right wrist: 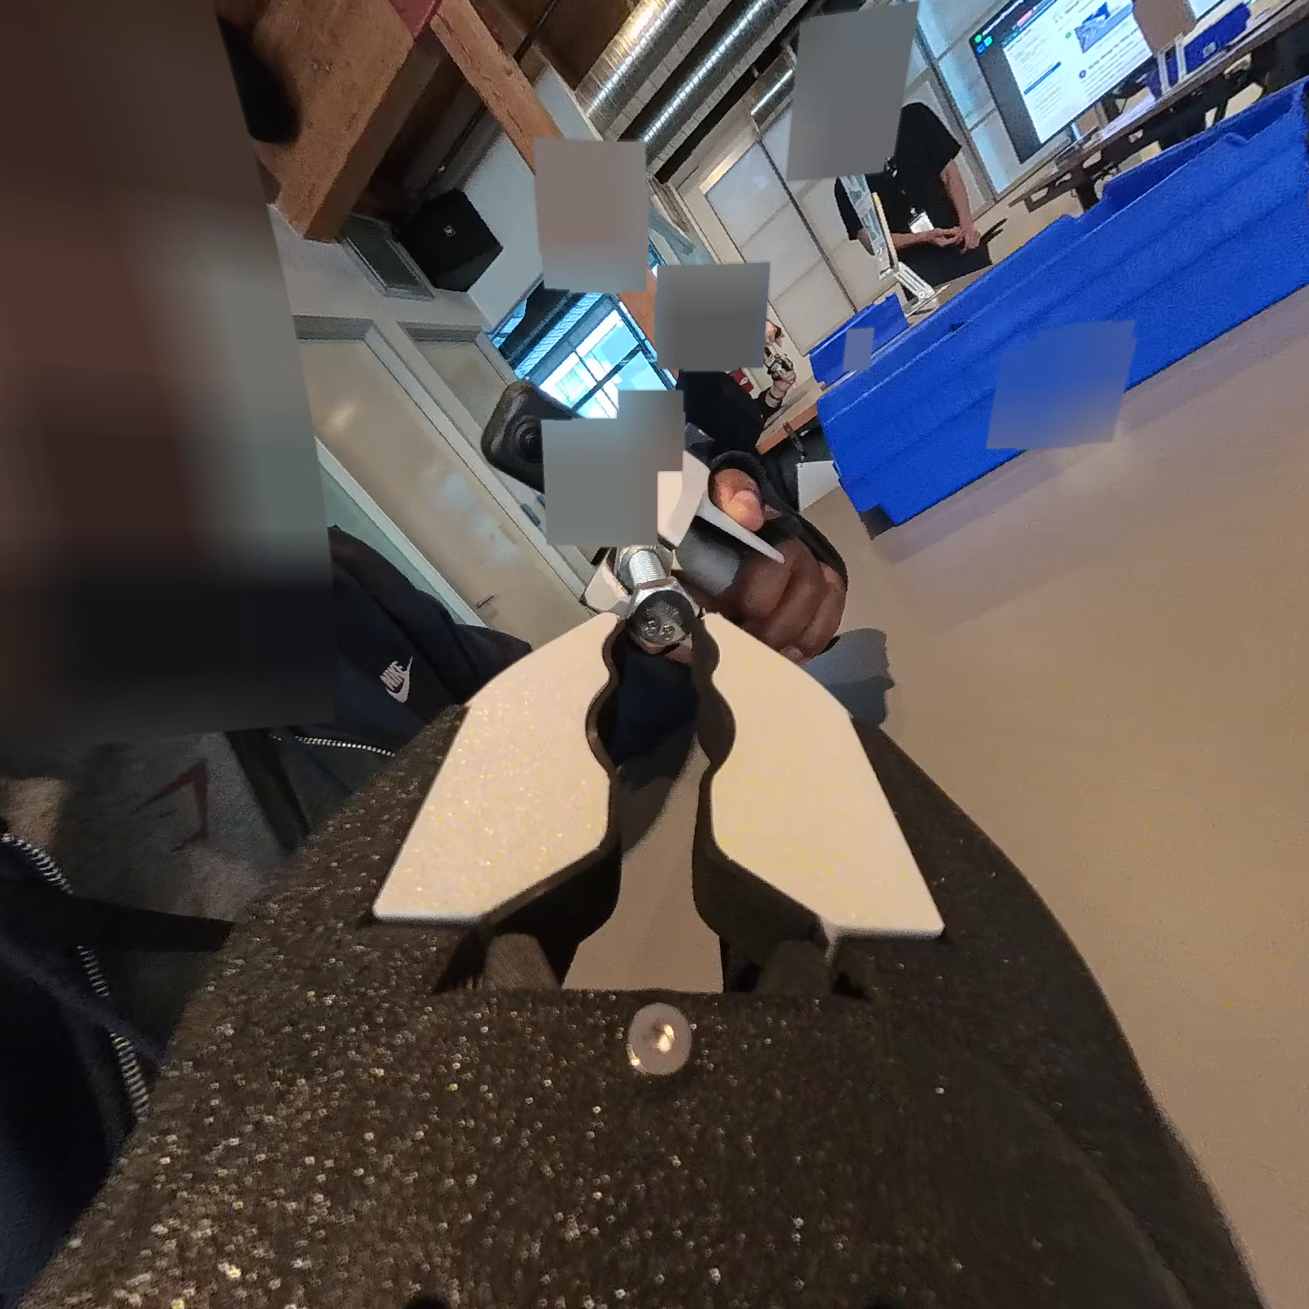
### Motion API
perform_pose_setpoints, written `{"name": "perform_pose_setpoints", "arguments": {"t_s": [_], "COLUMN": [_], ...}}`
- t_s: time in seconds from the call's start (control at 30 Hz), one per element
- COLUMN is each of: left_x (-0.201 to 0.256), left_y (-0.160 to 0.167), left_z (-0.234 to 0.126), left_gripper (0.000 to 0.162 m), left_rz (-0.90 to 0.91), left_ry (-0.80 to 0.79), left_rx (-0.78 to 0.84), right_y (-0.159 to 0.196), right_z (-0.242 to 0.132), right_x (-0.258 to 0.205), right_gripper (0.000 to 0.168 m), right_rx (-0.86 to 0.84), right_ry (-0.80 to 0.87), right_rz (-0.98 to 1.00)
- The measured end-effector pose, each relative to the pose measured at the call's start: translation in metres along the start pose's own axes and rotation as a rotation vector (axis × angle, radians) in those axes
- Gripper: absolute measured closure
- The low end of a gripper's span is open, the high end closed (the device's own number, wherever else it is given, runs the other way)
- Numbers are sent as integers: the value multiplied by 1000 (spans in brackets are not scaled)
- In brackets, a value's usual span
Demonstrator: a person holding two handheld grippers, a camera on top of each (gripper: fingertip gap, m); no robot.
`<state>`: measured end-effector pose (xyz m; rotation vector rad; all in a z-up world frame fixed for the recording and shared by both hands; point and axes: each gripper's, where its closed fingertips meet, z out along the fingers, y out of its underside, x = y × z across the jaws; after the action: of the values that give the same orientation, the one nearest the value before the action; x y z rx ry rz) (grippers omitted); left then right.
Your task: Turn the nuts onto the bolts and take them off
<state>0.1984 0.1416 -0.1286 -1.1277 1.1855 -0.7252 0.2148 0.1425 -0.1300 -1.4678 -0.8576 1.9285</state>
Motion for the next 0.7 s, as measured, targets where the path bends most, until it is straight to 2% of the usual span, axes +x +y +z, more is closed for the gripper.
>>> {"name": "perform_pose_setpoints", "arguments": {"t_s": [0.37,0.7], "left_x": [-3,-1], "left_y": [0,1], "left_z": [0,0], "left_gripper": [146,146], "left_rz": [-122,-18], "left_ry": [17,-4], "left_rx": [48,10], "right_y": [-5,-2], "right_z": [-1,-1], "right_x": [-2,-2], "right_gripper": [151,152], "right_rx": [28,60], "right_ry": [15,-41], "right_rz": [-44,79]}}
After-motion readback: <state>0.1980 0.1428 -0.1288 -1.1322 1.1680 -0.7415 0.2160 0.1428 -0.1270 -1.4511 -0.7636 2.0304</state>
